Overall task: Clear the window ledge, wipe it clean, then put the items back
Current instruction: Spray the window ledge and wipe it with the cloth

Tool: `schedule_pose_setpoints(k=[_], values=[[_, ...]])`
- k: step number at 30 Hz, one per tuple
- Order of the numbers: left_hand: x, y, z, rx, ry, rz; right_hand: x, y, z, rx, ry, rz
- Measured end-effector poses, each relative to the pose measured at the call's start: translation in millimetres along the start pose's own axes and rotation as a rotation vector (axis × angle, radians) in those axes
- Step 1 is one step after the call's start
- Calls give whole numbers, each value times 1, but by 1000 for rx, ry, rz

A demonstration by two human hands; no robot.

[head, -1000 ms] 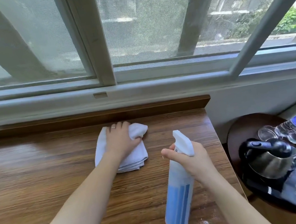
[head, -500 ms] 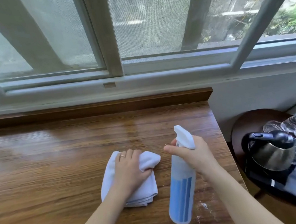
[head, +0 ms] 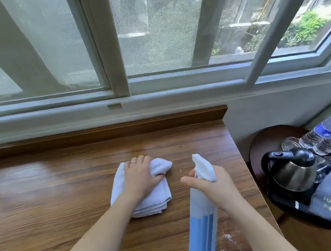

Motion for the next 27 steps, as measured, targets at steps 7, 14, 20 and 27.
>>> schedule_pose_setpoints(k=[7,14,20,27], values=[[62,-7,-1,33,-80,0,-2,4,0,29,34,18],[90,-1,-3,84,-131,-97,3,8,-21,20,36,16],[70,6,-2,68,-92,-119,14,8,-43,-53,-18,-32],[15,20,11,50,8,-66,26,13,-57,-53,-116,-23]])
Point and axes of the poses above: each hand's wrist, its own x-axis towards the middle knuckle, its own z-axis out of the palm, y = z × x, the point moved 1 cm from there along x, towards the middle knuckle, and after that the axes turned 2 degrees about -x, right-handed, at the moved point
